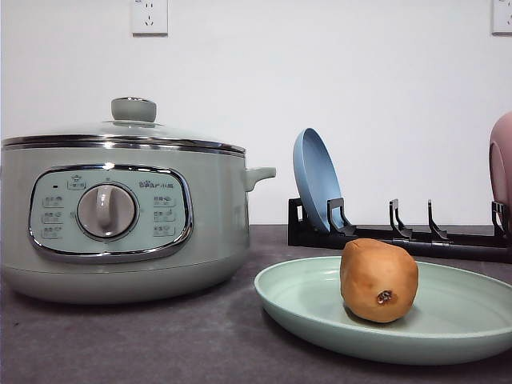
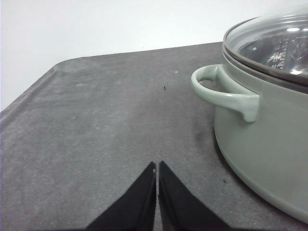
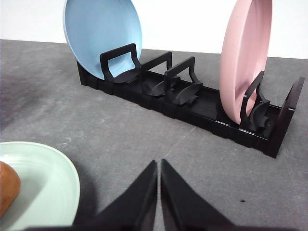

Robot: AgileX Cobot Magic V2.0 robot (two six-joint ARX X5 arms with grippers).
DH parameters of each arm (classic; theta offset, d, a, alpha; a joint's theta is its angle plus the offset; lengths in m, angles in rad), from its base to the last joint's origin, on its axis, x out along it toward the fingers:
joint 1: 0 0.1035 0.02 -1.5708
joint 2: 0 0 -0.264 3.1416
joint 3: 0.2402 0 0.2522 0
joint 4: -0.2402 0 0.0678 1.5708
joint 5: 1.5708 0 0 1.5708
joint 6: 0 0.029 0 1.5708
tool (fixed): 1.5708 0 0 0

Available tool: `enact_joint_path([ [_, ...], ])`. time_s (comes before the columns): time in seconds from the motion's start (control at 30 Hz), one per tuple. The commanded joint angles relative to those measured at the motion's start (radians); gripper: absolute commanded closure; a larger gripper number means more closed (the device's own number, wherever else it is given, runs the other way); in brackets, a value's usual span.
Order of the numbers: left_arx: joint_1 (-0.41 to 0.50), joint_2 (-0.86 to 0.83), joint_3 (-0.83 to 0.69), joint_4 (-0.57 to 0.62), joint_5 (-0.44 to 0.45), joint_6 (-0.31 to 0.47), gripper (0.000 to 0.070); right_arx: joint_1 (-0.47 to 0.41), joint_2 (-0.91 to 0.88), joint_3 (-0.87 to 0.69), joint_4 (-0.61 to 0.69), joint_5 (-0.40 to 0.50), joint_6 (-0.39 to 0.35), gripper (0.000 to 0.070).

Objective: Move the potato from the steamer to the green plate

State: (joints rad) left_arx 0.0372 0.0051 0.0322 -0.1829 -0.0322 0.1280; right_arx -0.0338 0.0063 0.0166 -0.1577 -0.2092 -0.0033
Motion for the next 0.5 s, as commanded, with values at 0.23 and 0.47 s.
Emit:
enact_joint_path([
  [0.23, 0.002, -0.002, -0.021, -0.005, -0.006, -0.01, 0.07, -0.002, -0.003, -0.005, 0.0, 0.001, -0.001, 0.07],
  [0.47, 0.002, -0.002, -0.021, -0.005, -0.005, -0.01, 0.07, -0.002, -0.003, -0.005, 0.0, 0.001, -0.001, 0.07],
])
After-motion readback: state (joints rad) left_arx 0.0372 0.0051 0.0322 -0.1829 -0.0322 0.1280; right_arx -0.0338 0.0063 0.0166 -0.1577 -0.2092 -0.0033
